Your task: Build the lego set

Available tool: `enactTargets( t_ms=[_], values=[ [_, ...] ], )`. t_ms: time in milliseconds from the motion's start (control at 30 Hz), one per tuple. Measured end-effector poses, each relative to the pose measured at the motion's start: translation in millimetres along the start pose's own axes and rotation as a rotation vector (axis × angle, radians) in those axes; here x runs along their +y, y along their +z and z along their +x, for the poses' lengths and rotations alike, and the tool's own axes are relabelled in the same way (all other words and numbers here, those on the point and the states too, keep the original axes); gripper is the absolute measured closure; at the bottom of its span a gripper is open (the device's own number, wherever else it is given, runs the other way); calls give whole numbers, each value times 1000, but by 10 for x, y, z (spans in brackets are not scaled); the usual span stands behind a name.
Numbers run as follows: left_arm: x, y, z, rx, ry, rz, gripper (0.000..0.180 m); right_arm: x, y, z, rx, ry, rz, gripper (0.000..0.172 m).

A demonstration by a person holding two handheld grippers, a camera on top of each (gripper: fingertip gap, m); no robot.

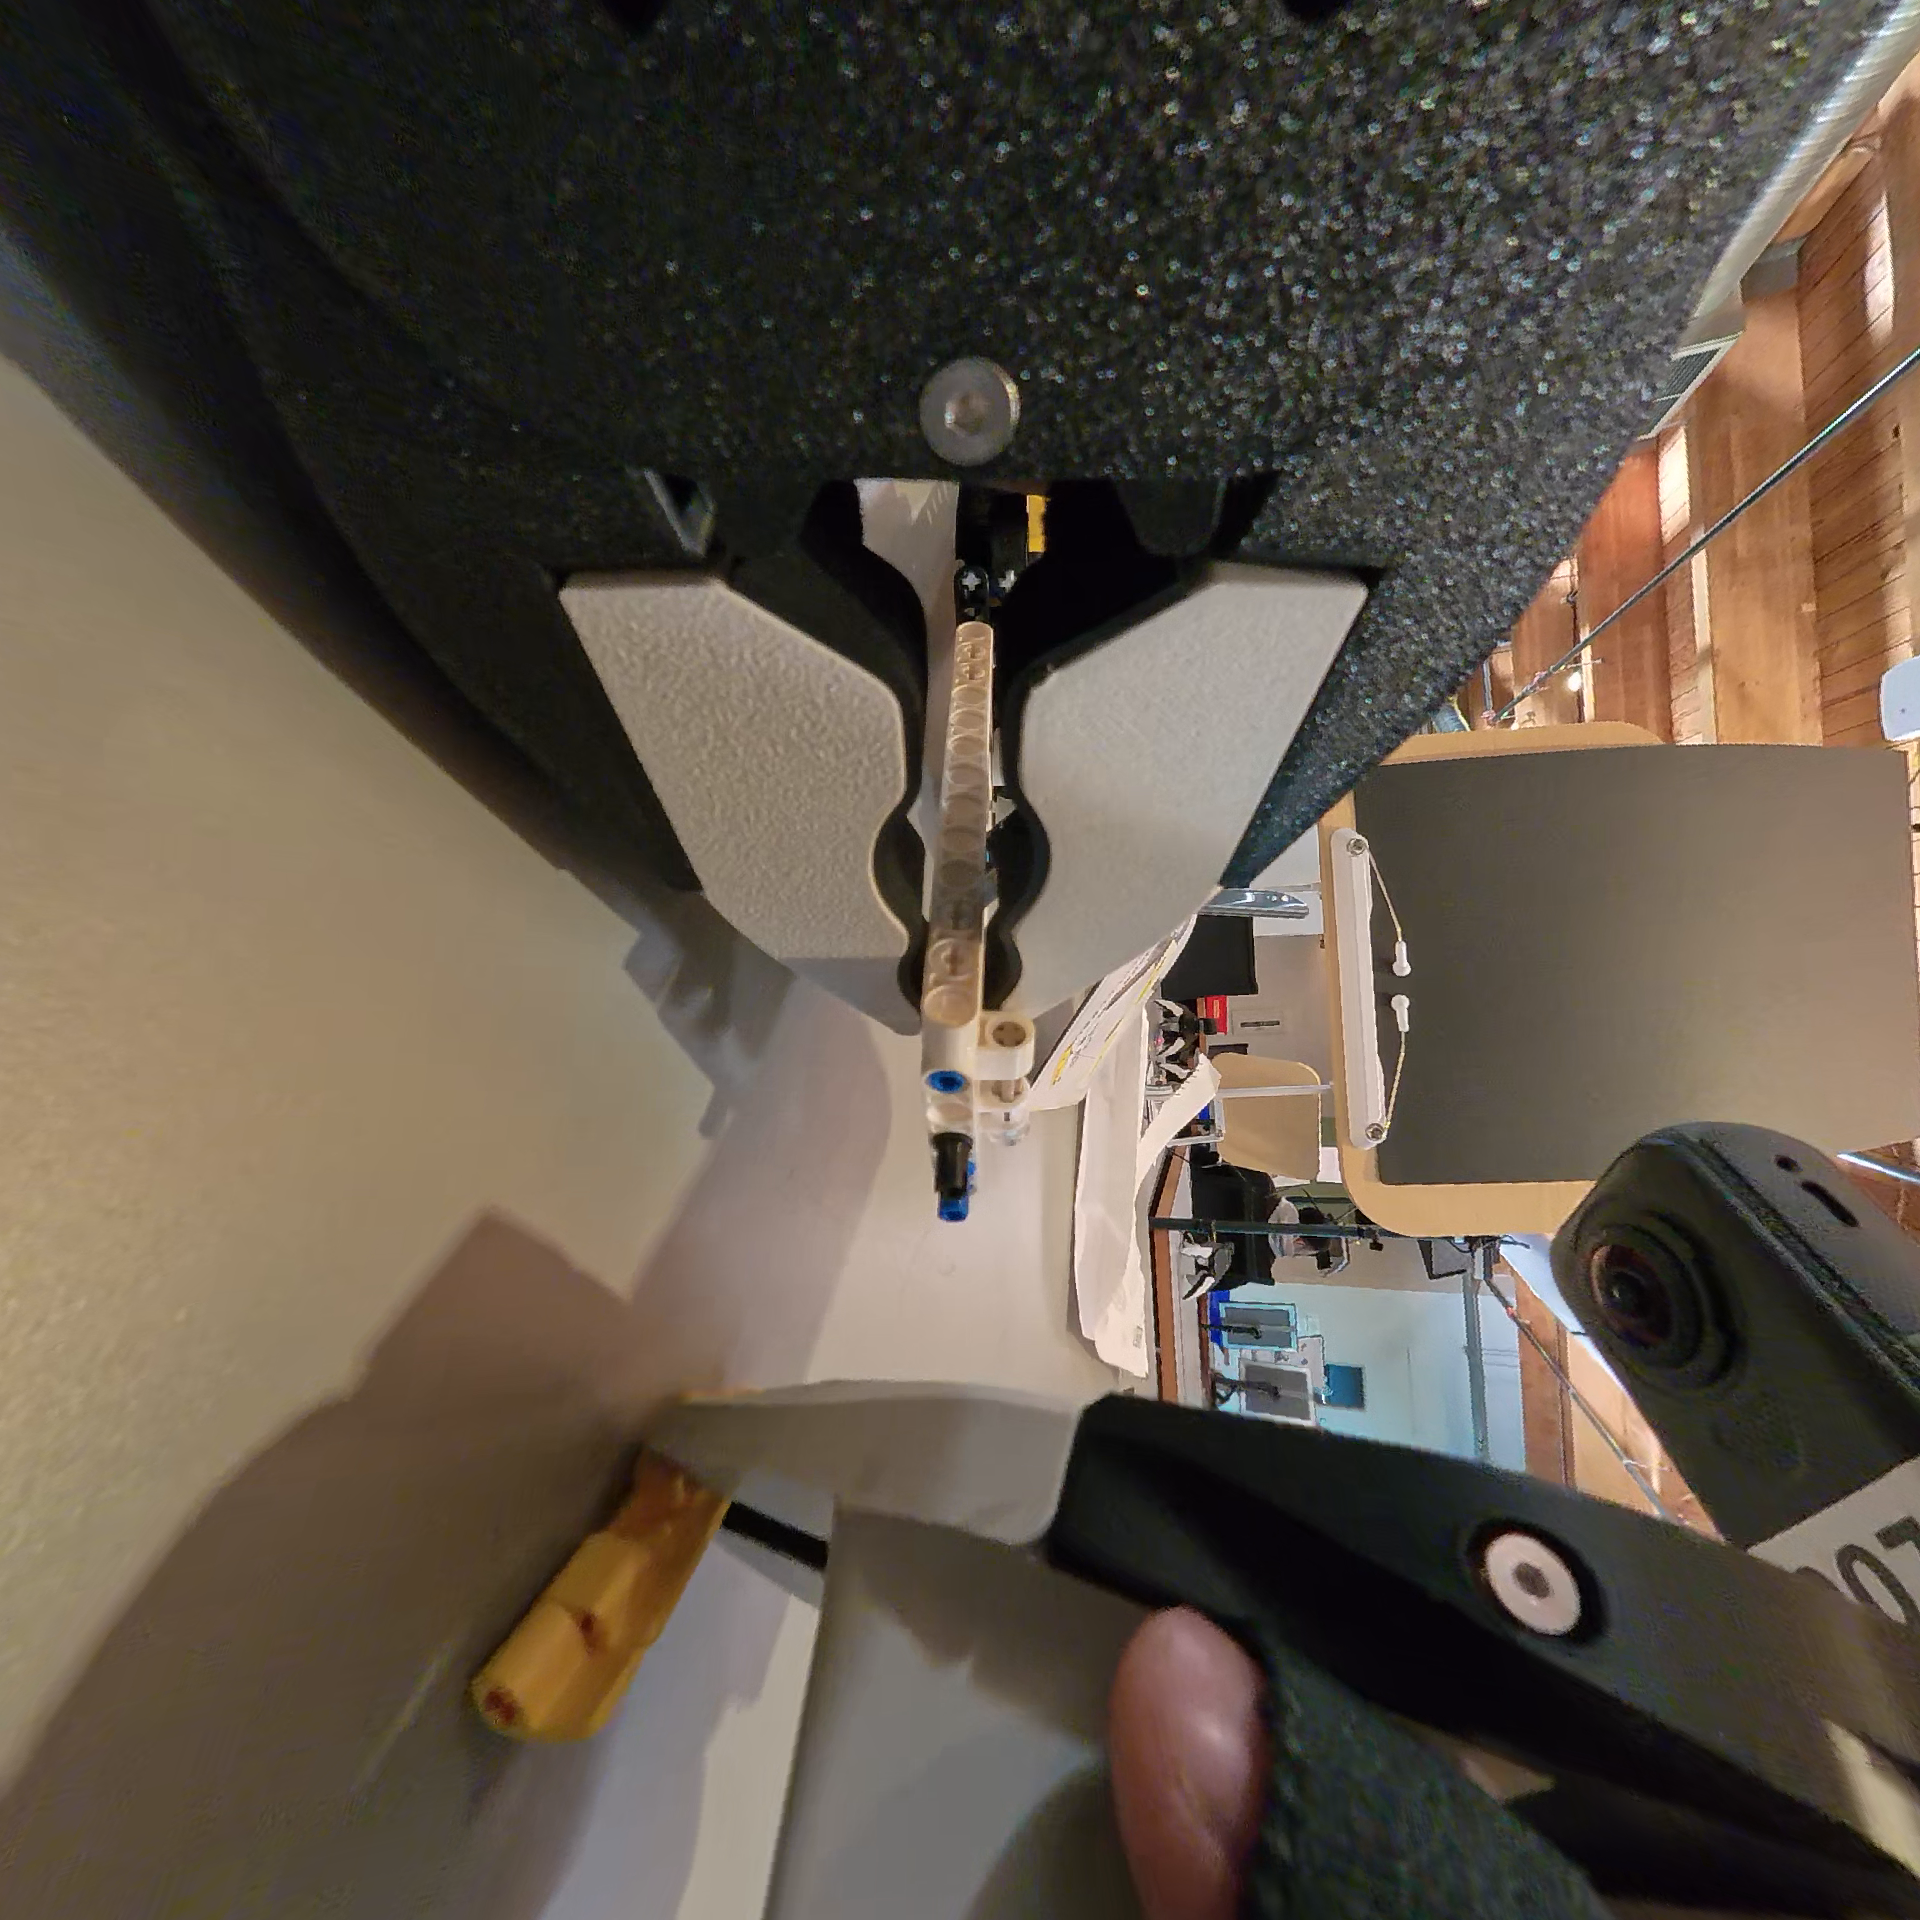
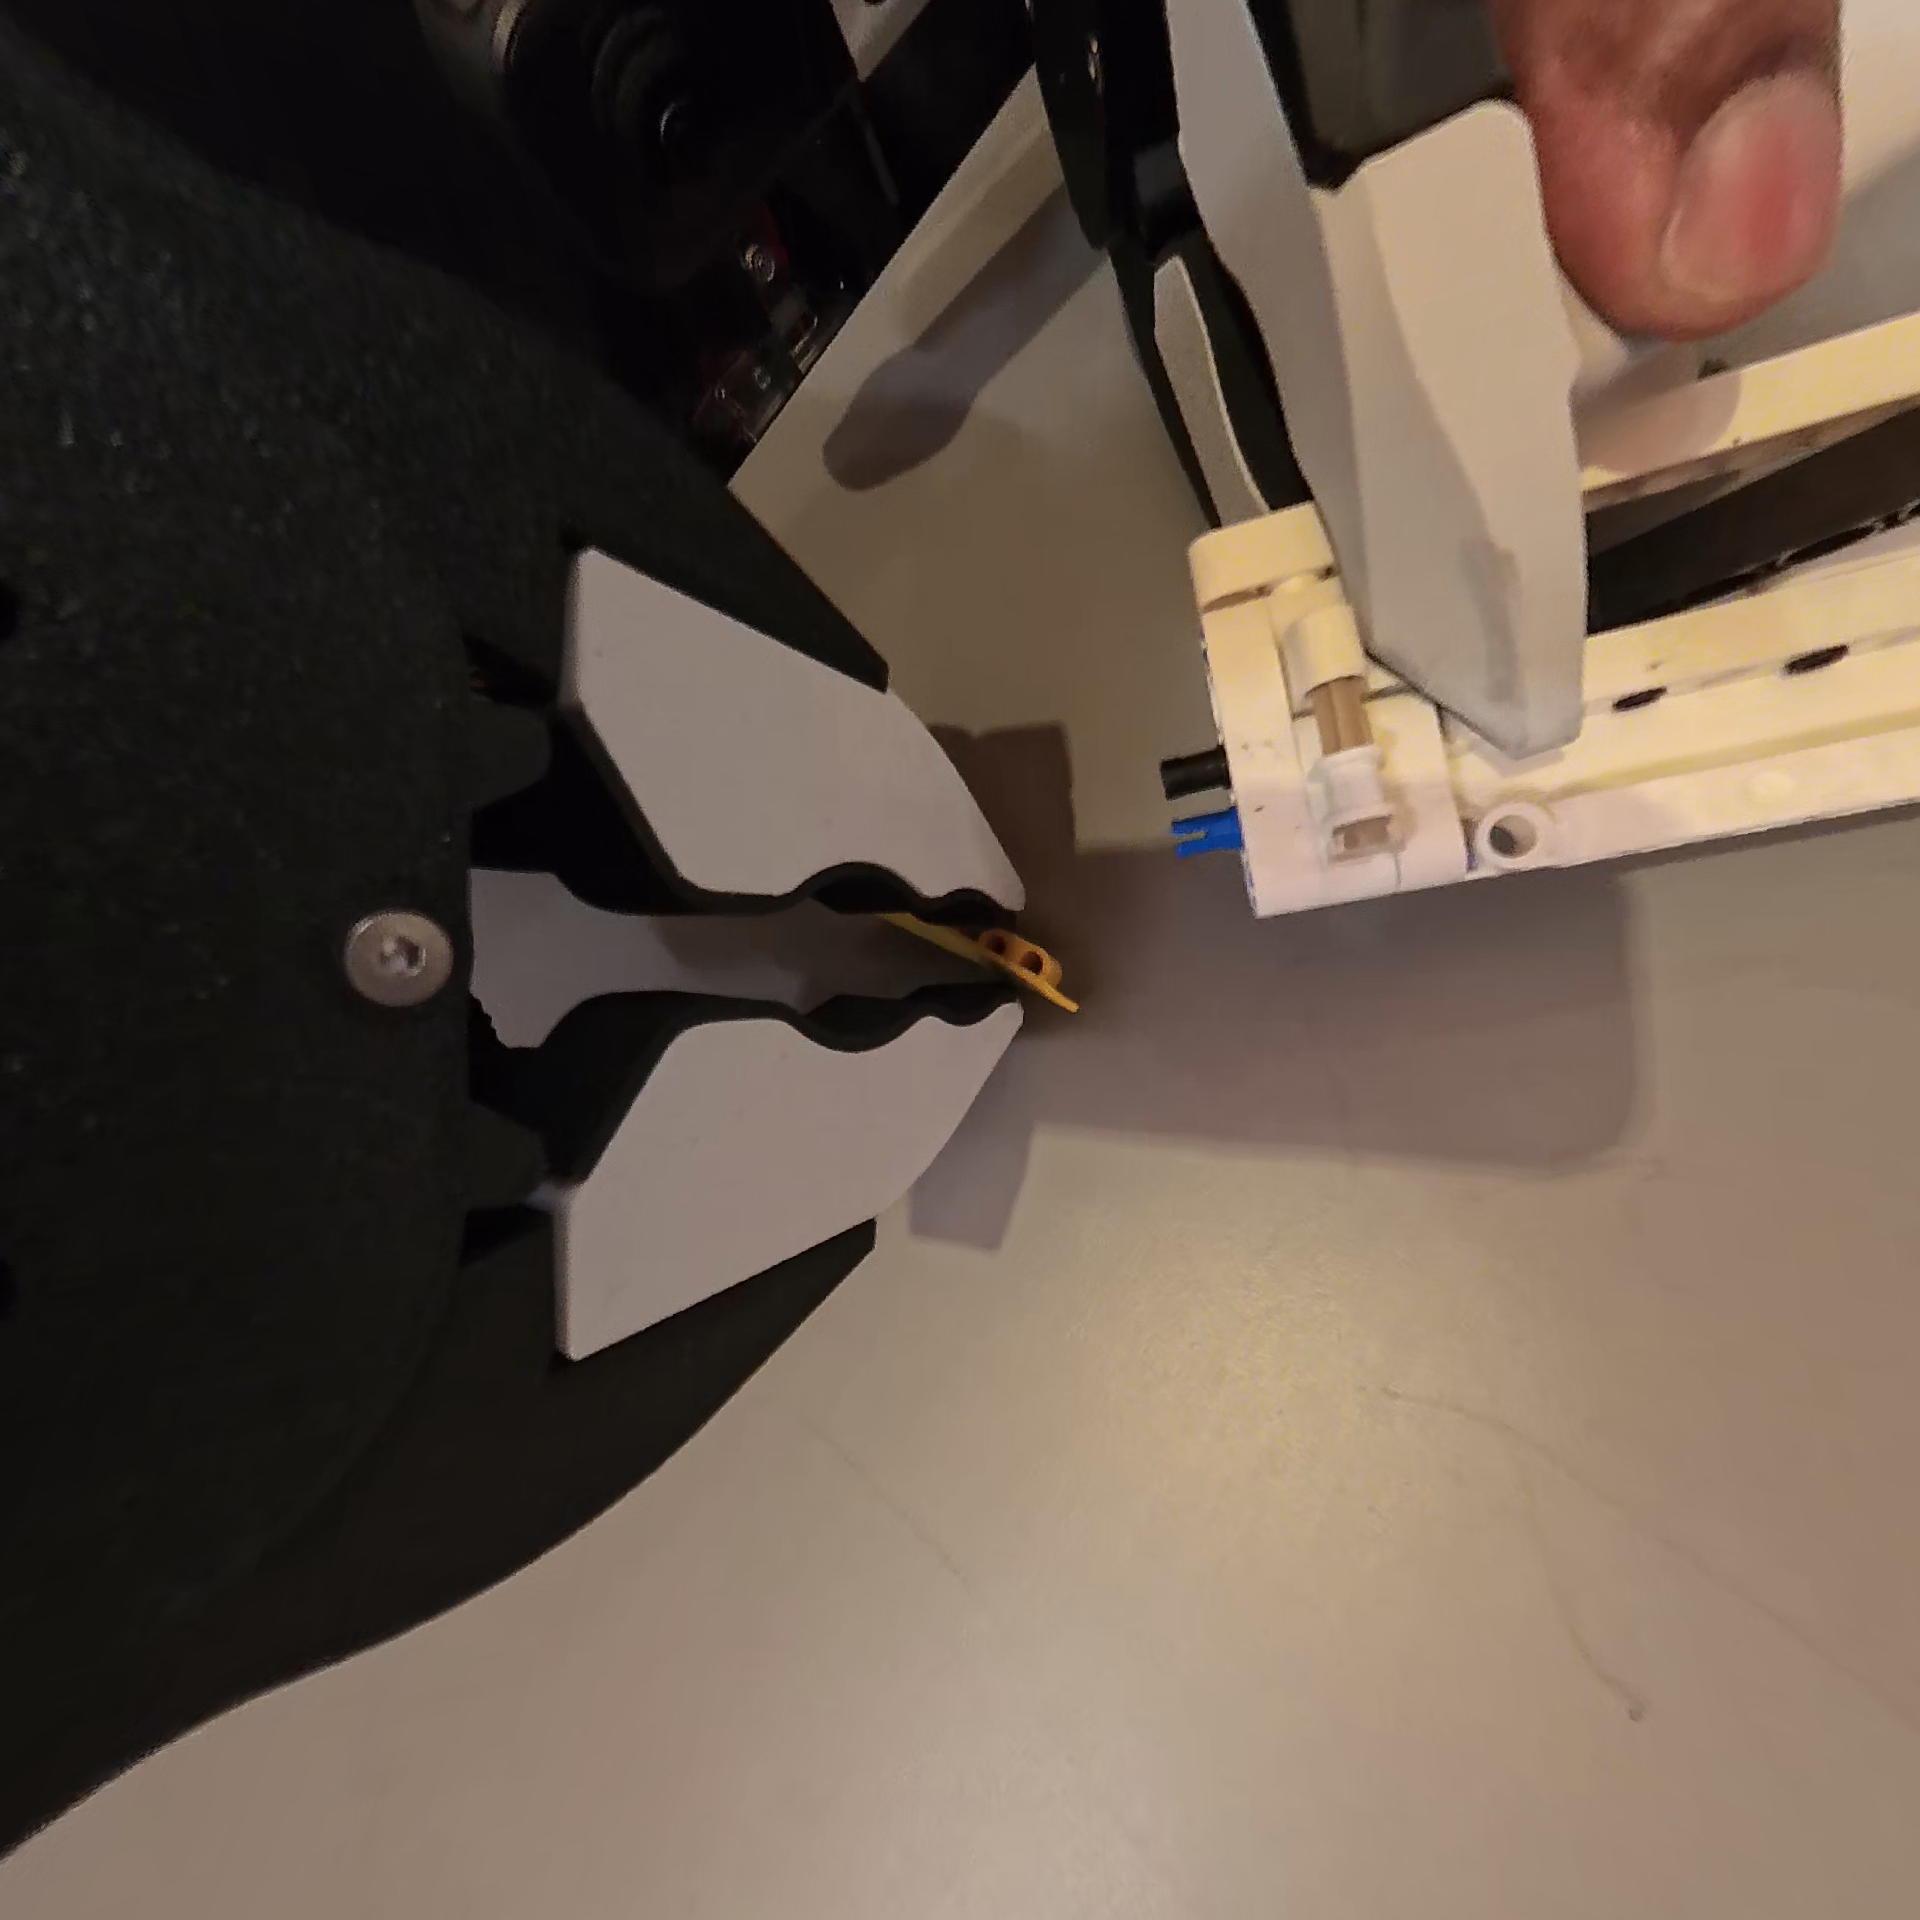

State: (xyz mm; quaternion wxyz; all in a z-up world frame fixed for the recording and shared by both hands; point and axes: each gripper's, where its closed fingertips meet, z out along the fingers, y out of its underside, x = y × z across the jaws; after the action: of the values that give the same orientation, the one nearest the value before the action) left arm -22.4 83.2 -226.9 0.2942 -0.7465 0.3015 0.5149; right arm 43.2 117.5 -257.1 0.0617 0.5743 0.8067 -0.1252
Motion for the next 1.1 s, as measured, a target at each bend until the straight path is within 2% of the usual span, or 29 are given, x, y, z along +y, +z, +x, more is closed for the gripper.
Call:
enactTargets(
  t_ms=[333, 533, 767, 867, 1033, 1100],
  values=[
    [-3, -1, 10, 0, 12, -4, 172, -9, 8, -17, -27, -9, -12, 163],
    [-5, 2, 14, 1, 15, -5, 172, 39, 41, -151, -64, -186, -59, 164],
    [-7, -1, 22, 9, 16, -1, 172, -1, 24, -95, 11, -343, -41, 165],
    [-4, -9, -2, 2, 2, 3, 172, -118, -76, -138, -158, -196, 103, 165],
    [1, -2, -104, -56, -39, 0, 172, -368, -402, -120, -637, 261, 490, 165],
    [-2, -6, -171, -93, -57, -1, 173, -401, -498, -114, -783, 383, 607, 165]
  ],
)
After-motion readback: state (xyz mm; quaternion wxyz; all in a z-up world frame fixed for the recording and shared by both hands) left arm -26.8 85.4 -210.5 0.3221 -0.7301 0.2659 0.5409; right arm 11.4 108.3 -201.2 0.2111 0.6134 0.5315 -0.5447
